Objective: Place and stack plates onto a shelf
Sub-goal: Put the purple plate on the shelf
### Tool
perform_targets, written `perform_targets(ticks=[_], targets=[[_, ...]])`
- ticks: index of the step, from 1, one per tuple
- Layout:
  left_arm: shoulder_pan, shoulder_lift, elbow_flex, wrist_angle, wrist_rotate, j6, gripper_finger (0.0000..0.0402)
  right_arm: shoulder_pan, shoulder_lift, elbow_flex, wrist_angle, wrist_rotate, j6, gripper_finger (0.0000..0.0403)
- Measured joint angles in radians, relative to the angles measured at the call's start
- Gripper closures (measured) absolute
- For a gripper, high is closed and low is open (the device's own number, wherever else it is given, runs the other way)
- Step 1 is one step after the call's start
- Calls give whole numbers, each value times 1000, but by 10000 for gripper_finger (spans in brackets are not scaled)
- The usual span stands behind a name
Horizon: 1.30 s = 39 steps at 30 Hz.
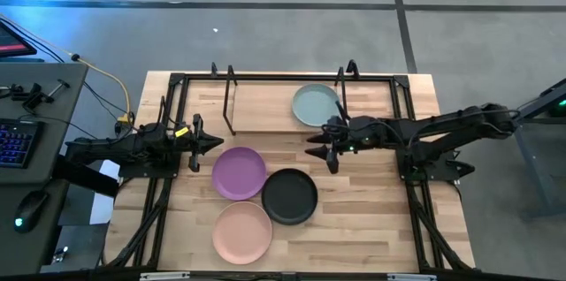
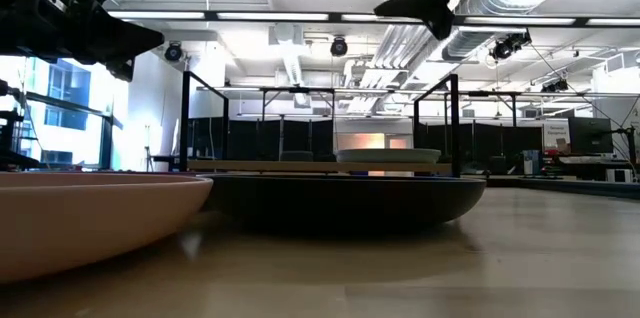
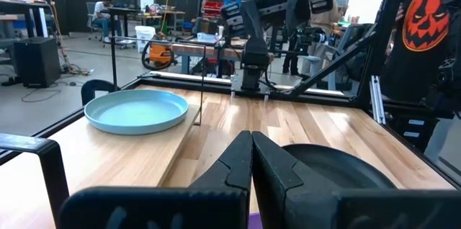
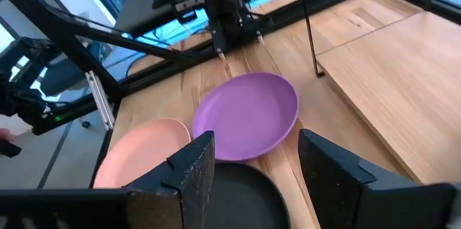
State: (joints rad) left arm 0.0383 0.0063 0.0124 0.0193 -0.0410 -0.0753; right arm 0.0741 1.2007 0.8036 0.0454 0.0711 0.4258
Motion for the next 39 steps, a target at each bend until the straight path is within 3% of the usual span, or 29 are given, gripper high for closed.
perform_targets(ticks=[9, 20, 30, 39], targets=[[0, 0, 0, 12, 0, 0, 401, -1, -17, 1, 14, -30, 26, 222], [0, 0, 0, 202, 5, -52, 401, -1, -163, 2, -87, -38, -16, 222], [0, 0, 0, 279, 3, -209, 402, -6, -218, 2, -87, 140, -59, 222], [0, 0, 0, 293, 3, -264, 402, -15, -219, 2, -70, 143, 120, 224]])
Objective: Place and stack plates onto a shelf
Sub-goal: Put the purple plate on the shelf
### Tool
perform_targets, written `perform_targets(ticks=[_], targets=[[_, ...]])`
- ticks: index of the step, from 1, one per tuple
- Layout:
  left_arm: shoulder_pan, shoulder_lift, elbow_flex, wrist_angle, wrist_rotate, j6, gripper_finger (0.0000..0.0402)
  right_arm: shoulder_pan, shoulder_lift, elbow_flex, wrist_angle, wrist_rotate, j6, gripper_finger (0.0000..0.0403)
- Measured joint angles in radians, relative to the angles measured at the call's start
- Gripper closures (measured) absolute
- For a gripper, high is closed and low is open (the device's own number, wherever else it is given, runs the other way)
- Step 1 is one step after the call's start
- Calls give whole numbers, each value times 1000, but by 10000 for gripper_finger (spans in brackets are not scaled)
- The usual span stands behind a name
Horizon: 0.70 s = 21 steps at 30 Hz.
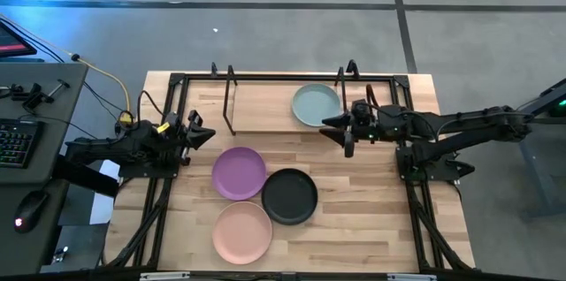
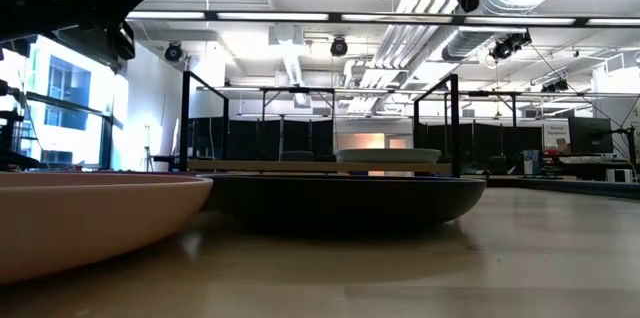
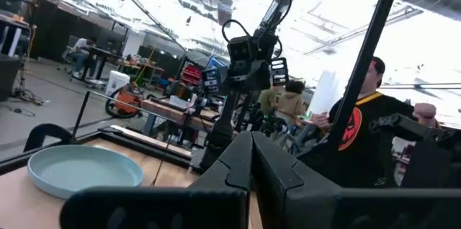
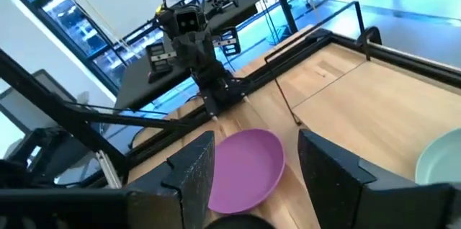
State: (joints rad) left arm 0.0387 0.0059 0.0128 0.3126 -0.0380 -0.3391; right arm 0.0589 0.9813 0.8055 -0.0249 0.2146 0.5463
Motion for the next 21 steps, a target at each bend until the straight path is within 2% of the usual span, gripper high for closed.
perform_targets(ticks=[3, 8, 11, 15, 19, 21], targets=[[0, 0, 0, 0, 0, 0, 402, 0, 0, 0, -28, 6, 3, 254], [0, 0, 0, 5, -13, -1, 402, 0, -18, -10, -167, -59, 12, 383], [0, 0, 0, 58, -60, -78, 402, 1, -67, -64, -189, -96, 41, 382], [0, 22, 26, 72, -140, -247, 400, 10, -173, -153, -189, -80, 71, 397], [0, 150, 173, -61, -147, -336, 381, 8, -274, -212, -184, -64, 91, 395], [0, 251, 281, -176, -100, -353, 364, 1, -304, -216, -184, -57, 77, 400]])
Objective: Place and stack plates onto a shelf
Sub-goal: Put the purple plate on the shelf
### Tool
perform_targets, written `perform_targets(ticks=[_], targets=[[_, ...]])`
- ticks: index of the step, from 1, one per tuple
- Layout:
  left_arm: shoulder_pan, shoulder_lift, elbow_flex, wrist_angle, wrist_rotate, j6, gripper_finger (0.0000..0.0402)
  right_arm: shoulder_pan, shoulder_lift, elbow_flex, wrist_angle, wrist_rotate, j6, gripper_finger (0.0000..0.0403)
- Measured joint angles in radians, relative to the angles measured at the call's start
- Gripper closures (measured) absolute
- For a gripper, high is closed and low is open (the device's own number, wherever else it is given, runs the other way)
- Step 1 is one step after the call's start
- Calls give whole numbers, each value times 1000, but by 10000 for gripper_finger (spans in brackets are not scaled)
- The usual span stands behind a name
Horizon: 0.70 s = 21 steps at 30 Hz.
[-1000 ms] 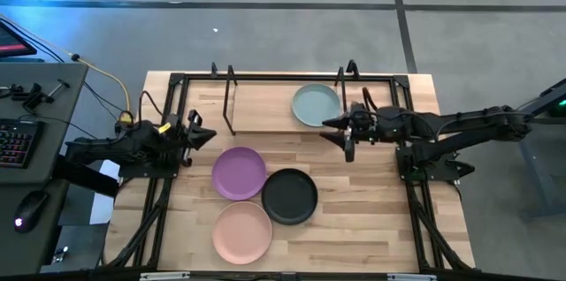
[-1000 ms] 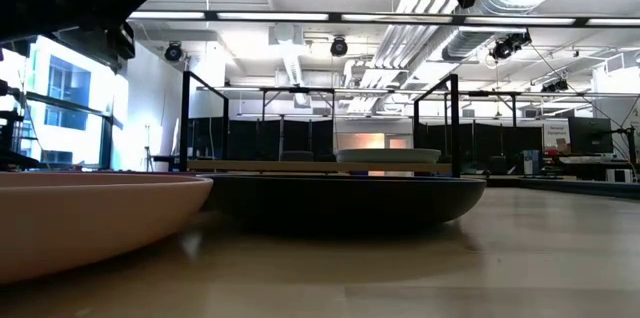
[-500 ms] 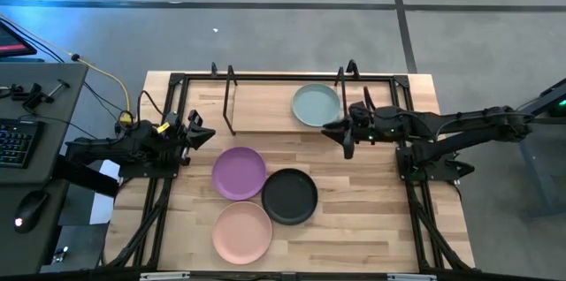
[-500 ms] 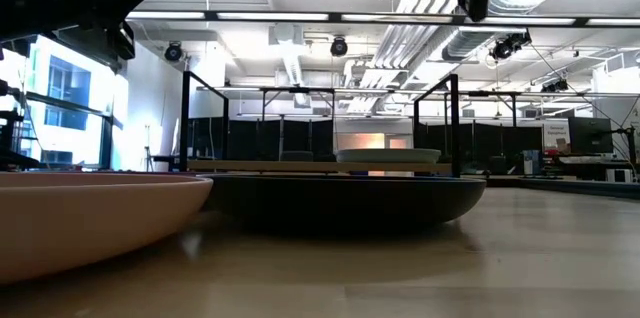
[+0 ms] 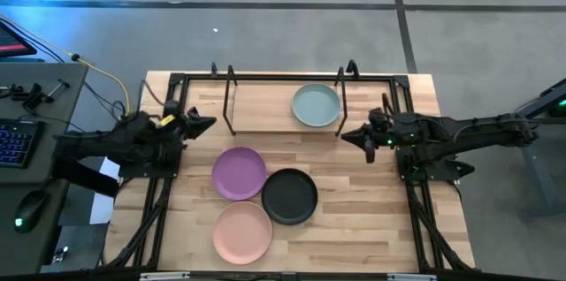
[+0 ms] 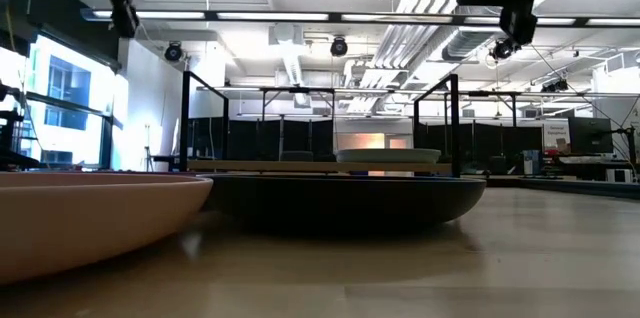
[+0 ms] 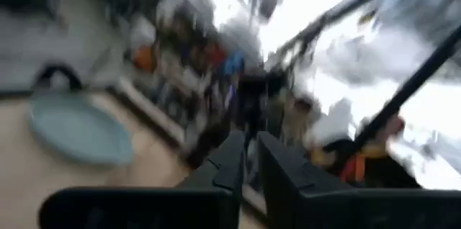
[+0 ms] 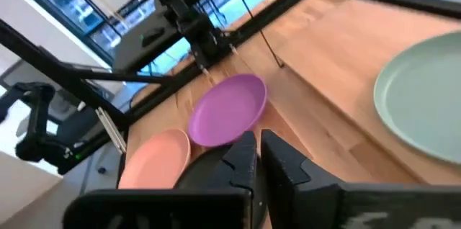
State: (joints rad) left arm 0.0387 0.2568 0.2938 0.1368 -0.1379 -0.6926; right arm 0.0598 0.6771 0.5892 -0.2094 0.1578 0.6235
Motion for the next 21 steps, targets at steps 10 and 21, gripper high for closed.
perform_targets(ticks=[10, 21], targets=[[-37, 394, 522, -624, 374, -188, 269, -28, -16, -1, 56, 6, -67, 402], [-395, 487, 526, -1063, 185, -653, 264, -28, -9, -2, 15, -2, -75, 403]])
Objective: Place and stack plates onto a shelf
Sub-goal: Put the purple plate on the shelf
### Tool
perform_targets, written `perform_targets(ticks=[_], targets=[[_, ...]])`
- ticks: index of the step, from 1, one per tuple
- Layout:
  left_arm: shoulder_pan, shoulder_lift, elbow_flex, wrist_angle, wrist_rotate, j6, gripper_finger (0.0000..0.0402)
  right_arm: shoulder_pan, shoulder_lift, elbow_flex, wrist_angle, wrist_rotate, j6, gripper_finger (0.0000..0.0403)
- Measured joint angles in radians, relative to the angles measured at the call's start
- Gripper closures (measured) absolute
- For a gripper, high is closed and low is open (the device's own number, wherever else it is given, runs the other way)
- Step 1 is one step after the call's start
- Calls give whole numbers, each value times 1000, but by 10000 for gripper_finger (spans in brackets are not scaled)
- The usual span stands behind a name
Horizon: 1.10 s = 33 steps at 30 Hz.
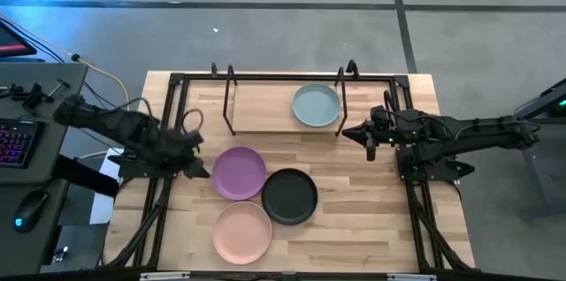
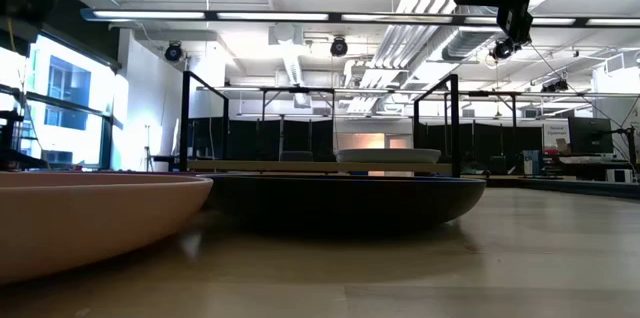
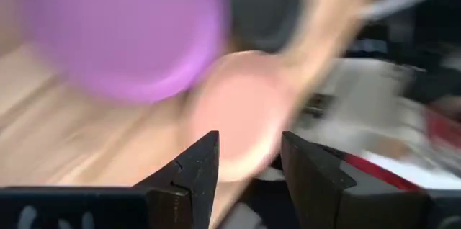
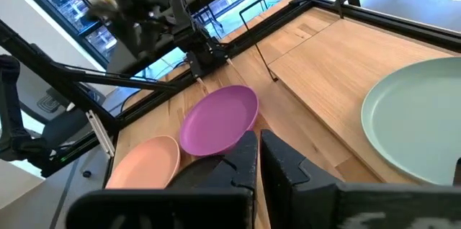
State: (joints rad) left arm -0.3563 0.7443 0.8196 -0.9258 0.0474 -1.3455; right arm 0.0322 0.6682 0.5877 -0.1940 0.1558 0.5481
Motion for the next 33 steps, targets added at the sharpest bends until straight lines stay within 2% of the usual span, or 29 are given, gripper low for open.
perform_targets(ticks=[4, 10, 18, 23, 33], targets=[[-72, 24, -86, -61, -101, -215, 265, 0, 0, 0, -11, 0, -6, 403], [-83, 46, -243, -8, -102, -420, 265, 0, 0, 0, -19, -1, -6, 403], [-82, 41, -396, 160, -193, -549, 265, 0, 0, 0, -54, -2, -6, 403], [-82, 66, -475, 251, -207, -610, 265, 0, 0, 0, -56, -2, -7, 403], [-82, 83, -500, 308, -277, -616, 265, 0, 0, 0, -59, -1, -24, 403]])
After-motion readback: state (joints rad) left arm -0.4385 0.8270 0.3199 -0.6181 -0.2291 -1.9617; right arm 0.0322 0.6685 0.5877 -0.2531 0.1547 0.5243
